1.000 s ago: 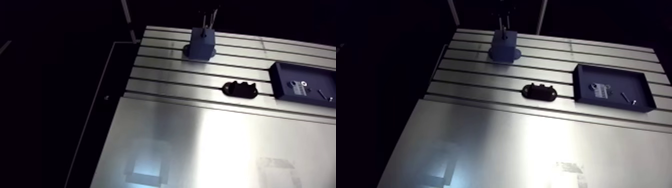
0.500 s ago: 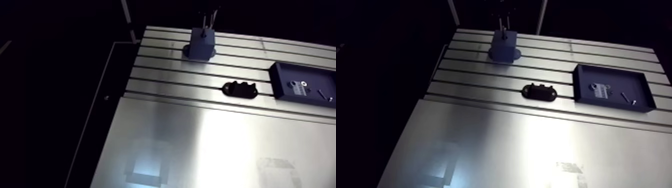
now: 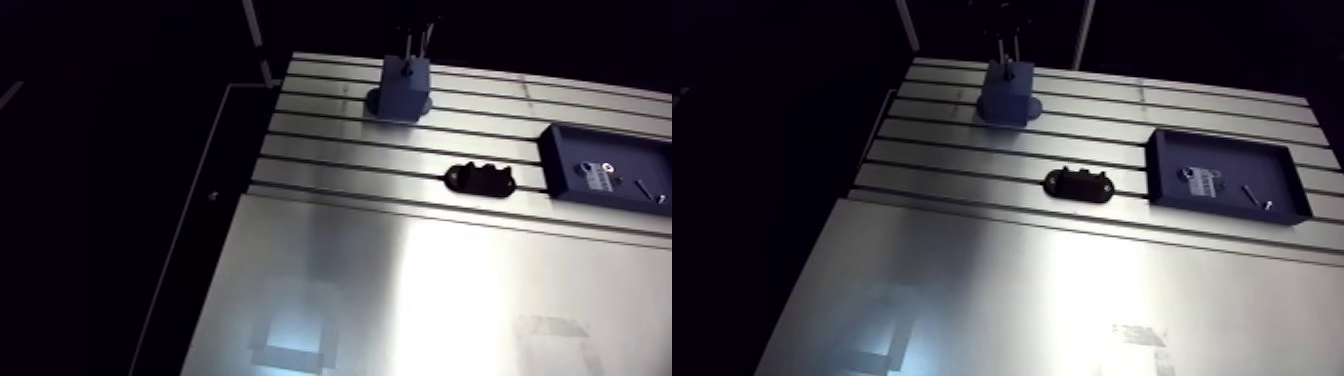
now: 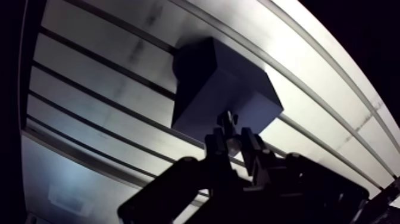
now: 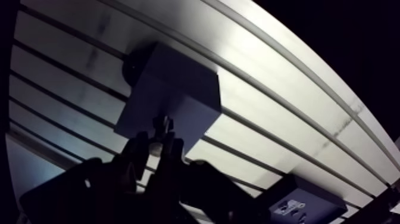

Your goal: Pick up the M10 bolt and insert it into the hex recess until seated.

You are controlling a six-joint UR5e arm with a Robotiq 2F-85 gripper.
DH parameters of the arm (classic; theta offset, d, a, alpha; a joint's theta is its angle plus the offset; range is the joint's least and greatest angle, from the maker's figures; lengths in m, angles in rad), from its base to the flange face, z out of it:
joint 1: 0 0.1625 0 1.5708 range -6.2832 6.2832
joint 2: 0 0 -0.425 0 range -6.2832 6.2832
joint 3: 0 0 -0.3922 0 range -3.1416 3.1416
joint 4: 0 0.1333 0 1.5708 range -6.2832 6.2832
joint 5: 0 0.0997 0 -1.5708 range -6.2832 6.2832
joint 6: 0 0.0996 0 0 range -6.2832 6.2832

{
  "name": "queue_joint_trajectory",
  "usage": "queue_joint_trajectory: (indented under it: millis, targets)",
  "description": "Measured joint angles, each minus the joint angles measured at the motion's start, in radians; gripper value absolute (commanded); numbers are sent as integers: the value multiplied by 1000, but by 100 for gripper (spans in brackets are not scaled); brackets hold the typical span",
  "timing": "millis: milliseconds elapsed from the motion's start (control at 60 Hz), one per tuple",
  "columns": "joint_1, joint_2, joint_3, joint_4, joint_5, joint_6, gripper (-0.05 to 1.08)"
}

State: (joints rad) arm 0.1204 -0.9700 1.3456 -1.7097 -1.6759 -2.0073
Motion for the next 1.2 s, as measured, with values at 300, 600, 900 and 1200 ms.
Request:
queue_joint_trajectory:
  millis: [300, 600, 900, 1200]
  targets:
    - [1, -1, 4, 1, -1, 0, 11]
    - [1, -3, 9, 1, -7, -1, 1]
    - [1, -5, 8, 1, -9, -2, 1]
    - [0, -9, 7, -2, -9, -1, 1]
